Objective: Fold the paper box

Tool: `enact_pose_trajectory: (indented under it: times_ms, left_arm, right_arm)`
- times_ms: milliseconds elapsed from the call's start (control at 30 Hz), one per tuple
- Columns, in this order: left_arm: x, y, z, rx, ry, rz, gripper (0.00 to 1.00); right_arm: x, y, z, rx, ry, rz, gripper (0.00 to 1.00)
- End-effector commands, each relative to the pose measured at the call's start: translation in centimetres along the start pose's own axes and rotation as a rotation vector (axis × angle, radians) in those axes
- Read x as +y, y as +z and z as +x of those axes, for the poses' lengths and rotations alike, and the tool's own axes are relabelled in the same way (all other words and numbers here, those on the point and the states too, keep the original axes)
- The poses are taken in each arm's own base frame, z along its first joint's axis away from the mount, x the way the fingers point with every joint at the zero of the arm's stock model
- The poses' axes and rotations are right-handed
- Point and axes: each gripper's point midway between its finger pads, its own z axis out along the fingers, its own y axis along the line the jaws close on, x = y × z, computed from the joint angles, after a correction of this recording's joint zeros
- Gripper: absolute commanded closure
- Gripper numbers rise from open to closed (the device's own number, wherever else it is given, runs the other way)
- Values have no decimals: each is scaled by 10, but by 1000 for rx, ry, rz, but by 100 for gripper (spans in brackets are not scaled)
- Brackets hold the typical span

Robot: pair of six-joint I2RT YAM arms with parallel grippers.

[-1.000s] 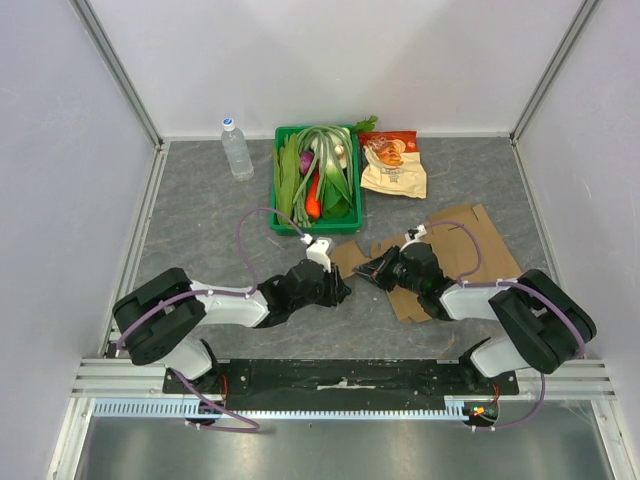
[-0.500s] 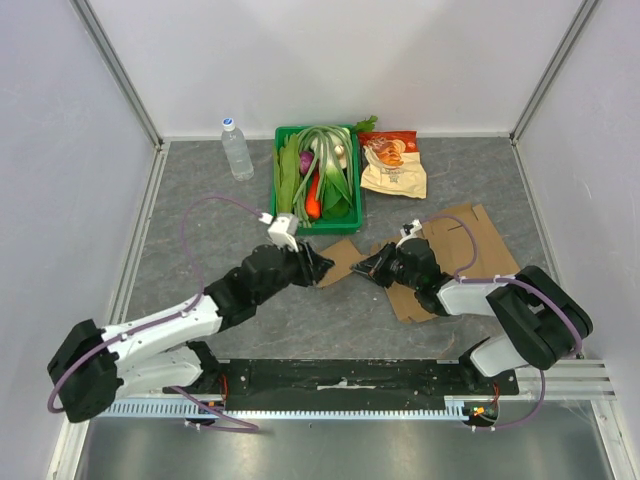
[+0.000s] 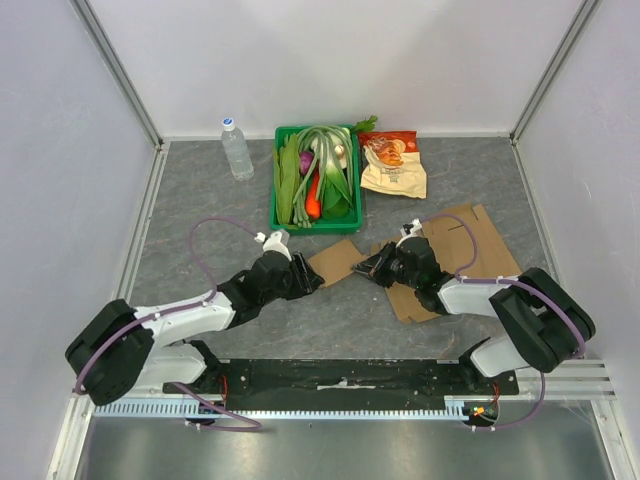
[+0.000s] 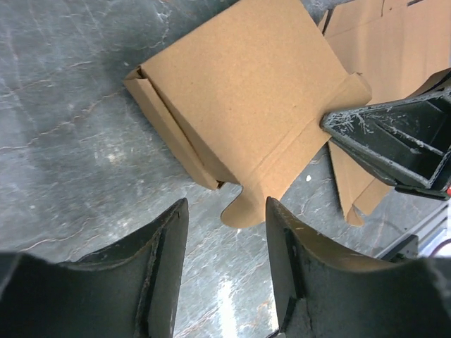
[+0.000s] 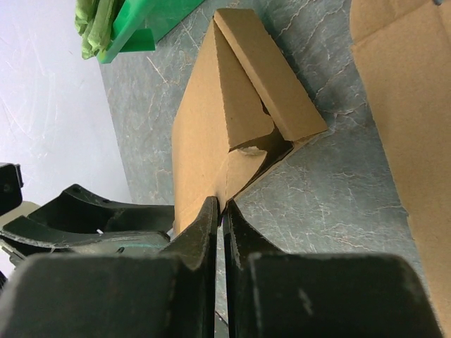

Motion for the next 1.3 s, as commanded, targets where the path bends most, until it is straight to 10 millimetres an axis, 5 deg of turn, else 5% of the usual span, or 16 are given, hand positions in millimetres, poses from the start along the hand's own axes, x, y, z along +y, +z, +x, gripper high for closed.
enact_pose_trajectory:
  times_ms: [0, 467, 833, 1100, 1200, 1267]
  left_arm:
    - [-27, 10, -7, -12, -108, 105, 48]
    - [-31, 32, -18, -59, -133, 82, 56]
    - [-14, 46, -14, -67, -116, 21, 79]
    - [1, 10, -14, -73, 38, -5, 41]
    - [-4, -11, -17, -59, 142, 21, 38]
    - [-18, -21, -26, -62, 182, 58, 46]
  right_arm:
    - [-10, 1, -3, -13, -33, 54, 92]
    - [-9, 2, 0, -6, -28, 44, 94]
    - [-17, 9, 11, 16, -10, 51, 95]
    - [-26, 10, 8, 21, -77, 99, 88]
    - [-24, 11, 4, 15, -95, 101, 85]
    - [-24, 12, 5, 27, -119, 105, 81]
